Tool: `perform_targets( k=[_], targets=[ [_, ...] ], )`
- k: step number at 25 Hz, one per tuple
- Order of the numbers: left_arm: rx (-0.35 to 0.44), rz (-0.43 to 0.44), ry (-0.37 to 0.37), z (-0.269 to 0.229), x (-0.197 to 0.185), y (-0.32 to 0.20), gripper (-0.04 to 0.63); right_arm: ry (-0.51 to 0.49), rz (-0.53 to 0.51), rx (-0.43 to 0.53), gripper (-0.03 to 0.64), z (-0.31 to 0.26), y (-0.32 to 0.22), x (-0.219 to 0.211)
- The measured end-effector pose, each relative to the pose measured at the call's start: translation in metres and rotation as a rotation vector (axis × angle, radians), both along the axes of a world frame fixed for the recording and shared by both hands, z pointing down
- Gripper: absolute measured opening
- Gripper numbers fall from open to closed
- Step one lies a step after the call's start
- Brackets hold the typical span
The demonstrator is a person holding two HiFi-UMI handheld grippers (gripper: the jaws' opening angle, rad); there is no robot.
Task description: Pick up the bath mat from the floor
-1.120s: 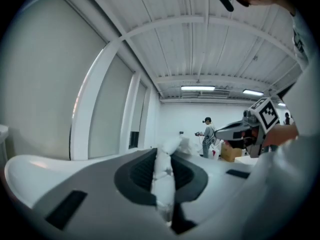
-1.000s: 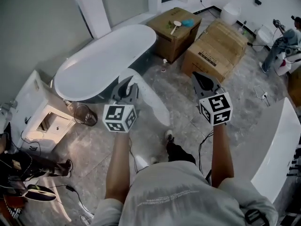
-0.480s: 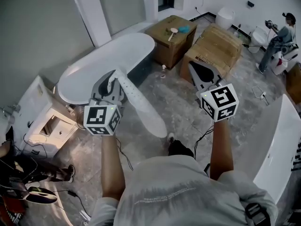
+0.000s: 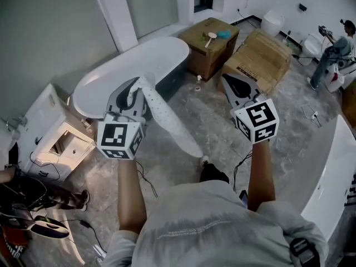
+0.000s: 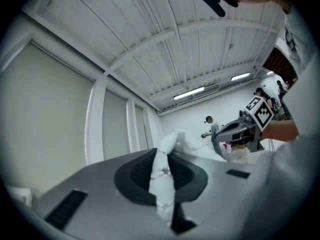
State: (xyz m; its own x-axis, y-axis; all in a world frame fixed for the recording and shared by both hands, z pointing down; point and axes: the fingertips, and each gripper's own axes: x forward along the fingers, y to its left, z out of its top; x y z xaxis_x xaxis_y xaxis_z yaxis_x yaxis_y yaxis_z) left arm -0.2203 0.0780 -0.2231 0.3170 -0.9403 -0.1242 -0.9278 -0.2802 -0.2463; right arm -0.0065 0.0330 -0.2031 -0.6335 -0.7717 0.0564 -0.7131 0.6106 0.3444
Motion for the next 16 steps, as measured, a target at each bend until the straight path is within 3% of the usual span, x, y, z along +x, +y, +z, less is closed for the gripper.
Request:
perform_targets(
  k=[16],
  targets=[
    [-0.008,-0.012,-0.001,0.003,0.003,-0.007,0.031,0.002,0.010,-0.035,0.014,0.016,-0.008,0.005]
  ],
)
